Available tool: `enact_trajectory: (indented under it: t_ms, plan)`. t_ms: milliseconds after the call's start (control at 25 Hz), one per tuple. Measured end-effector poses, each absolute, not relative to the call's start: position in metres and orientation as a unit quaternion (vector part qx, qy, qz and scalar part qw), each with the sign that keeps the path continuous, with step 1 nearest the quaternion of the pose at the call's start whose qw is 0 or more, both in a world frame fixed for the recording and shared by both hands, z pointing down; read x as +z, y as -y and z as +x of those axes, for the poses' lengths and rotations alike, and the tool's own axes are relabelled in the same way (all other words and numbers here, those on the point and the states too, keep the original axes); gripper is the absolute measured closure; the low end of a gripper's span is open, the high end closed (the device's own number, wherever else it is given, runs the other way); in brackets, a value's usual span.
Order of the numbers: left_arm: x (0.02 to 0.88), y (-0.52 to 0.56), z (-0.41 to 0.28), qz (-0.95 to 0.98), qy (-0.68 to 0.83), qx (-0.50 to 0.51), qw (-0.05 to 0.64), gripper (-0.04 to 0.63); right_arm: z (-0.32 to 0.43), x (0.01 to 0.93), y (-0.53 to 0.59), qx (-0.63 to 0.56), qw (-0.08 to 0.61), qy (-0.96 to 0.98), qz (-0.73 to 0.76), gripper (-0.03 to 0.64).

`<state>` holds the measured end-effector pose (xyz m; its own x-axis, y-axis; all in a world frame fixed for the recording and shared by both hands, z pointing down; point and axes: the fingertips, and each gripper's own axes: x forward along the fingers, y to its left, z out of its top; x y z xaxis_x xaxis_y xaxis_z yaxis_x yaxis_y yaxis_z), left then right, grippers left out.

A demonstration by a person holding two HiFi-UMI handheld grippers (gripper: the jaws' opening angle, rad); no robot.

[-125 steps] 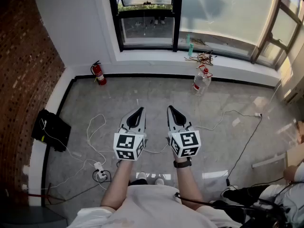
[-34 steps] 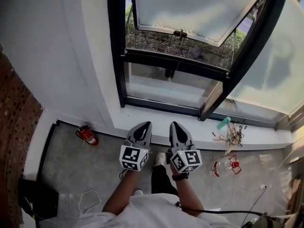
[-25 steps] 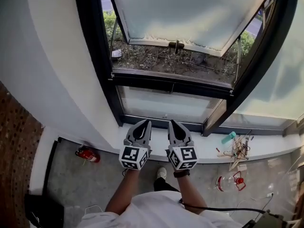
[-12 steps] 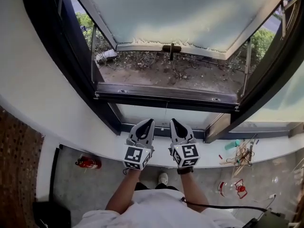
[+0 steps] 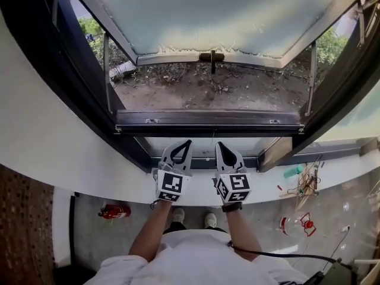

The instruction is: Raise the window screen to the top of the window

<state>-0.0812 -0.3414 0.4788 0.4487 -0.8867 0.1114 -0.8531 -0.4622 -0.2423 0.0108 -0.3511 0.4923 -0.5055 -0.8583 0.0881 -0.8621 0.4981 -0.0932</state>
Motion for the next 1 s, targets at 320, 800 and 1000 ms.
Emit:
enact_trajectory:
  t_ms: [320, 800, 1000]
  plan:
    - [0.51, 0.368, -0.086, -0.834, -0.466, -0.257, 0.146, 0.595, 0.014, 0.512, 0.355, 0.081, 0.026, 0.847, 0.525, 0.615]
    - [0.543, 0.394, -0.081, -0.767, -0.386, -0.442, 0.26, 0.495, 0.008, 0.571, 0.361, 0.06, 0.118, 0.843, 0.522, 0.605]
    - [0.548, 0.398, -0.08, -0.754, -0.372, -0.463, 0.281, 0.494, -0.003, 0.603, 0.37, 0.067, 0.139, 0.848, 0.506, 0.523]
